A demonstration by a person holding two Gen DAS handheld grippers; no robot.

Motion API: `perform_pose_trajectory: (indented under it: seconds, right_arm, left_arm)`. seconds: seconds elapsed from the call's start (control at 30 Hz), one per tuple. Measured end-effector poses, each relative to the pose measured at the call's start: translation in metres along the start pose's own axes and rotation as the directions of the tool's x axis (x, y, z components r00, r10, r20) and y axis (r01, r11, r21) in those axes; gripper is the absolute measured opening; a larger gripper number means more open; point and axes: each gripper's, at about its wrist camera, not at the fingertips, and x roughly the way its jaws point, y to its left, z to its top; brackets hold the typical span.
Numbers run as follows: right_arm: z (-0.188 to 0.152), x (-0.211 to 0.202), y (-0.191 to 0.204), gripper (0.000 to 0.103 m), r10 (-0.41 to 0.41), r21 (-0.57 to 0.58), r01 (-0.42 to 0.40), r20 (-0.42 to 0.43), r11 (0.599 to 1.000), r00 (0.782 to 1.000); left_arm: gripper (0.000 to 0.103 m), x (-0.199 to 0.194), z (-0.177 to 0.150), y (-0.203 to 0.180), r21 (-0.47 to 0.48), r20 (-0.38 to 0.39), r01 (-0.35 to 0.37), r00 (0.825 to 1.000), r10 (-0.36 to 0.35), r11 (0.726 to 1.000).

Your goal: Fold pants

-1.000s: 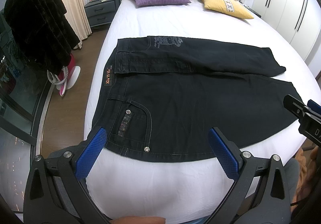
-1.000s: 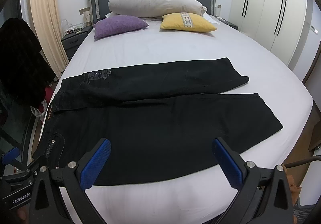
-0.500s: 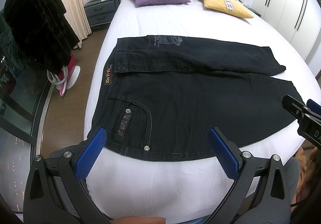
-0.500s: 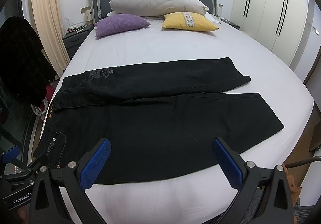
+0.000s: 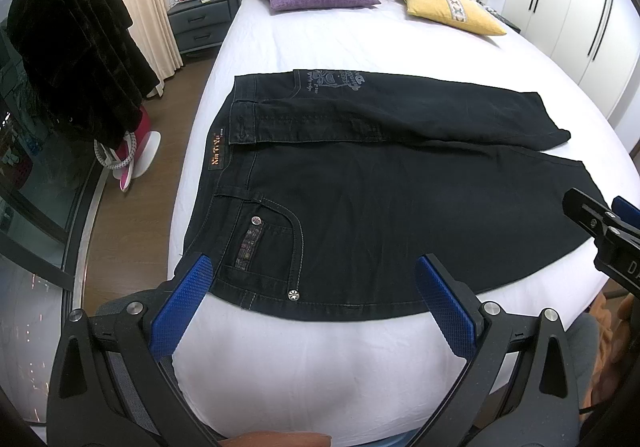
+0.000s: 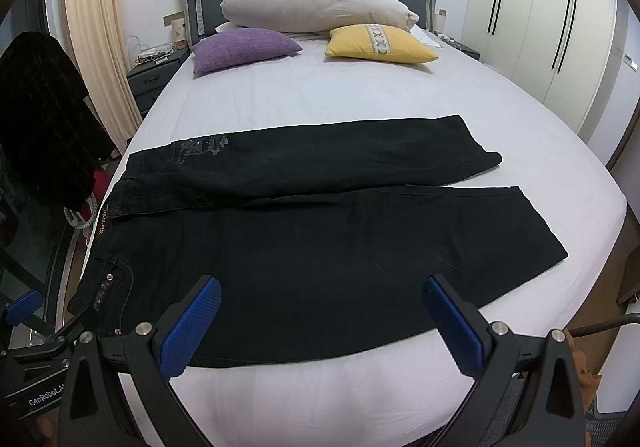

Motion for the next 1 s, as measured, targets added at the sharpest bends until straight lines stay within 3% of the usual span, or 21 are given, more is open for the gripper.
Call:
perform_pose_trajectory:
  seconds: [1.0]
  right_arm:
    - [0.0000,0.0000,0.0031,0.103,0.002,-0.003,-0.002,-0.005,1.000,1.000]
  left_arm:
    - [0.103,0.0053,-0.0072,0.0027,-0.001,-0.005,0.000,1.000,0.000,1.000]
